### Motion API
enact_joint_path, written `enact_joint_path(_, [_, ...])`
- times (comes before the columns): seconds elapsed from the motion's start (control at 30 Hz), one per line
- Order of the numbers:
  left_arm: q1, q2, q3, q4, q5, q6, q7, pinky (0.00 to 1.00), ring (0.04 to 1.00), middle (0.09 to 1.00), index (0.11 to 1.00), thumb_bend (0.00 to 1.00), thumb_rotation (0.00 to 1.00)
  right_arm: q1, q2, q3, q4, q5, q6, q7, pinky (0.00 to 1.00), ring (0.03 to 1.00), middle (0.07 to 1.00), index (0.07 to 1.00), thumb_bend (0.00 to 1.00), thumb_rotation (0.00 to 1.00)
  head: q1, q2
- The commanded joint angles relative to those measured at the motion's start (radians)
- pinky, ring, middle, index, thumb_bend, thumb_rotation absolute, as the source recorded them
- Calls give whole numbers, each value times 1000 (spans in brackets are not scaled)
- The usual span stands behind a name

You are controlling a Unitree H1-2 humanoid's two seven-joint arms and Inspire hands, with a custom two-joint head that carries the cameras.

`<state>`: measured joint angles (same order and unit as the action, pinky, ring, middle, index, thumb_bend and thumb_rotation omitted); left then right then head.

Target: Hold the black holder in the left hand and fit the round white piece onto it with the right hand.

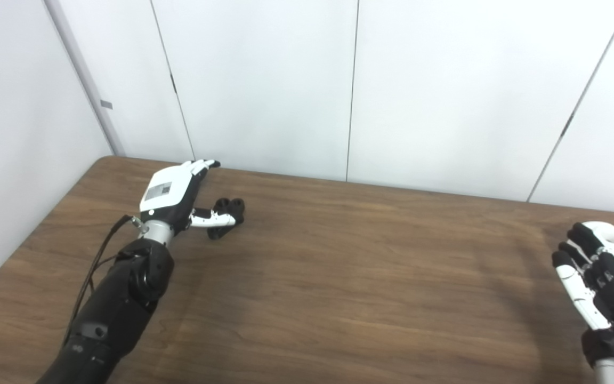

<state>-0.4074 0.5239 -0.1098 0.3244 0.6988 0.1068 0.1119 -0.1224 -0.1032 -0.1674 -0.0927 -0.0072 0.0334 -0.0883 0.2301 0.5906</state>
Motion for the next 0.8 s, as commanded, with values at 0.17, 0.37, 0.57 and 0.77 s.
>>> enact_joint_path(0.17, [-43, 22, 0, -40, 21, 92, -31, 946, 985, 961, 930, 1000, 592, -23, -11, -3, -30, 16, -41, 6, 751, 828, 854, 821, 475, 448, -1, 4])
enact_joint_path(0.37, [-39, 22, -8, -42, 12, 119, -55, 980, 999, 966, 918, 1000, 544, -22, -10, 0, -48, 3, -23, 1, 738, 815, 845, 814, 464, 455, -2, 9])
enact_joint_path(0.57, [-30, 30, -23, -44, 23, 136, -80, 986, 998, 960, 904, 1000, 514, -24, -6, -2, -64, 10, -6, 3, 759, 829, 854, 822, 446, 449, -3, 21])
enact_joint_path(0.77, [-13, 35, -41, -43, 22, 130, -93, 998, 996, 952, 868, 1000, 466, -26, -1, 3, -78, -8, 14, -4, 740, 826, 847, 816, 474, 455, -10, 27])
